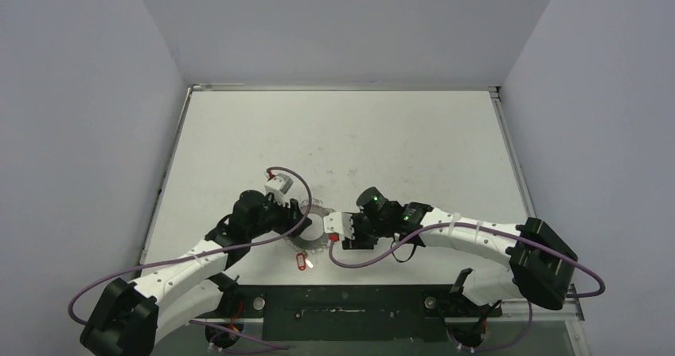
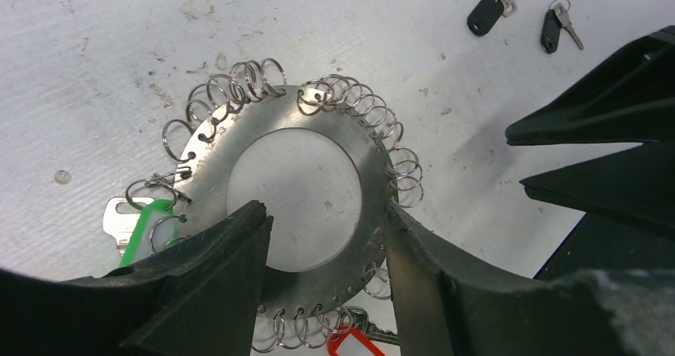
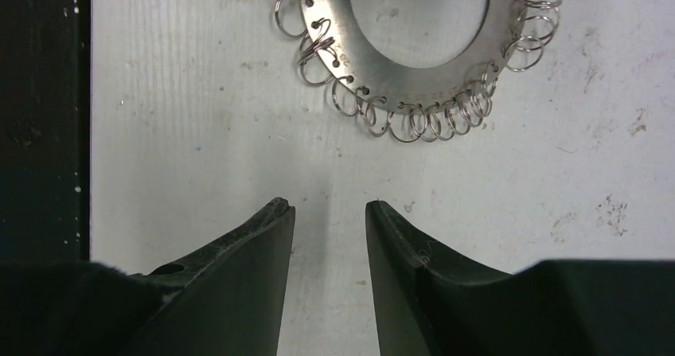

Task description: Put the keys on the keyring

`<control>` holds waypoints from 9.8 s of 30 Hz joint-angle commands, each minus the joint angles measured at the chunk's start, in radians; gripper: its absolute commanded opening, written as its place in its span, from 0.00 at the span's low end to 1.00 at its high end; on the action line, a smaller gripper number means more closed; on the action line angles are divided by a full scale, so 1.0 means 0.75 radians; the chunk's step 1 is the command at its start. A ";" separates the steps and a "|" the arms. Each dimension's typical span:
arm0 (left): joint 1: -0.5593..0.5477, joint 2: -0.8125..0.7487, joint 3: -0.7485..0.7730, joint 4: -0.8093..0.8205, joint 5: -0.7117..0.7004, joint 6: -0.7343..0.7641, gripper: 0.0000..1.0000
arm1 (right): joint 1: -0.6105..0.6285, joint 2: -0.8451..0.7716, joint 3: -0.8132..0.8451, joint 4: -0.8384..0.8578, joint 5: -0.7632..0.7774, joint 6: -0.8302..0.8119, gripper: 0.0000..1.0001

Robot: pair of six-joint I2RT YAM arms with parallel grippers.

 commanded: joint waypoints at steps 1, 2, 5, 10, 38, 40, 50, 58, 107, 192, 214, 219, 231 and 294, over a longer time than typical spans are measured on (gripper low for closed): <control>0.003 -0.076 -0.051 0.233 0.104 0.066 0.52 | 0.001 0.058 0.049 -0.081 -0.013 -0.242 0.39; 0.003 -0.092 -0.064 0.249 0.112 0.074 0.52 | 0.003 0.071 0.049 -0.079 -0.012 -0.268 0.39; 0.002 -0.143 -0.095 0.286 0.126 0.088 0.52 | 0.018 0.106 0.055 -0.061 0.005 -0.336 0.39; -0.003 -0.209 -0.137 0.305 0.119 0.082 0.51 | 0.034 0.156 0.076 -0.015 0.029 -0.413 0.38; -0.017 -0.146 -0.151 0.334 0.059 0.026 0.51 | 0.159 0.393 0.125 0.238 0.081 -0.332 0.26; -0.017 -0.146 -0.153 0.334 0.054 0.022 0.51 | 0.164 0.398 0.128 0.246 0.104 -0.323 0.25; -0.017 -0.136 -0.156 0.336 0.037 0.003 0.51 | 0.149 0.345 0.124 0.398 0.136 -0.144 0.14; -0.017 -0.138 -0.161 0.338 0.036 -0.017 0.51 | 0.019 0.208 0.022 0.629 0.025 0.110 0.19; -0.032 -0.203 -0.186 0.306 0.016 -0.023 0.52 | -0.099 0.349 0.292 0.338 -0.281 0.334 0.22; 0.261 0.650 0.445 0.091 0.101 0.131 0.28 | -0.077 0.167 0.175 0.140 0.024 1.322 0.64; 0.220 -0.374 -0.036 -0.131 -0.010 -0.072 0.42 | -0.112 0.386 0.179 0.541 -0.235 -0.166 0.62; 0.217 -0.545 -0.109 -0.147 -0.031 -0.093 0.42 | -0.077 0.502 0.268 0.579 -0.210 -0.174 0.40; 0.217 -0.500 -0.099 -0.135 -0.033 -0.086 0.42 | -0.040 0.592 0.257 0.598 -0.150 -0.248 0.34; 0.213 -0.465 -0.136 -0.042 0.041 -0.081 0.42 | 0.059 0.365 0.083 0.685 0.066 -0.031 0.31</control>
